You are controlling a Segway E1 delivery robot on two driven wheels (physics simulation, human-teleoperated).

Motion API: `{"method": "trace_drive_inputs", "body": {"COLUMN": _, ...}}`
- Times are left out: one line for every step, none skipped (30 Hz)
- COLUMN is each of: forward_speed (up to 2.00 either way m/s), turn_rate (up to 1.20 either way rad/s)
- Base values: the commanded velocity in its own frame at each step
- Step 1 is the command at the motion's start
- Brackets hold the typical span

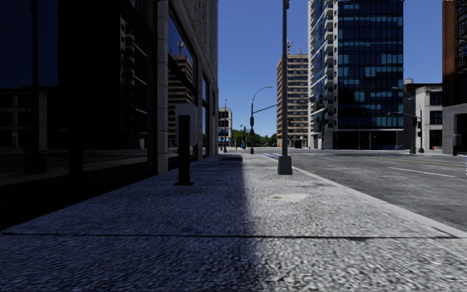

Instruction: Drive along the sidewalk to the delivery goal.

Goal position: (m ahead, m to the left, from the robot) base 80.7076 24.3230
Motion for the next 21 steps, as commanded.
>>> {"method": "trace_drive_inputs", "body": {"forward_speed": 2.00, "turn_rate": -0.32}}
{"method": "trace_drive_inputs", "body": {"forward_speed": 2.00, "turn_rate": -0.31}}
{"method": "trace_drive_inputs", "body": {"forward_speed": 2.00, "turn_rate": -0.05}}
{"method": "trace_drive_inputs", "body": {"forward_speed": 2.00, "turn_rate": -0.05}}
{"method": "trace_drive_inputs", "body": {"forward_speed": 2.00, "turn_rate": 0.00}}
{"method": "trace_drive_inputs", "body": {"forward_speed": 2.00, "turn_rate": 0.00}}
{"method": "trace_drive_inputs", "body": {"forward_speed": 2.00, "turn_rate": 0.00}}
{"method": "trace_drive_inputs", "body": {"forward_speed": 2.00, "turn_rate": 0.00}}
{"method": "trace_drive_inputs", "body": {"forward_speed": 2.00, "turn_rate": 0.00}}
{"method": "trace_drive_inputs", "body": {"forward_speed": 2.00, "turn_rate": 0.00}}
{"method": "trace_drive_inputs", "body": {"forward_speed": 2.00, "turn_rate": 0.00}}
{"method": "trace_drive_inputs", "body": {"forward_speed": 2.00, "turn_rate": 0.00}}
{"method": "trace_drive_inputs", "body": {"forward_speed": 2.00, "turn_rate": 0.00}}
{"method": "trace_drive_inputs", "body": {"forward_speed": 2.00, "turn_rate": 0.00}}
{"method": "trace_drive_inputs", "body": {"forward_speed": 2.00, "turn_rate": 0.00}}
{"method": "trace_drive_inputs", "body": {"forward_speed": 2.00, "turn_rate": 0.00}}
{"method": "trace_drive_inputs", "body": {"forward_speed": 2.00, "turn_rate": 0.00}}
{"method": "trace_drive_inputs", "body": {"forward_speed": 2.00, "turn_rate": 0.00}}
{"method": "trace_drive_inputs", "body": {"forward_speed": 2.00, "turn_rate": 0.00}}
{"method": "trace_drive_inputs", "body": {"forward_speed": 2.00, "turn_rate": 0.00}}
{"method": "trace_drive_inputs", "body": {"forward_speed": 2.00, "turn_rate": 0.00}}
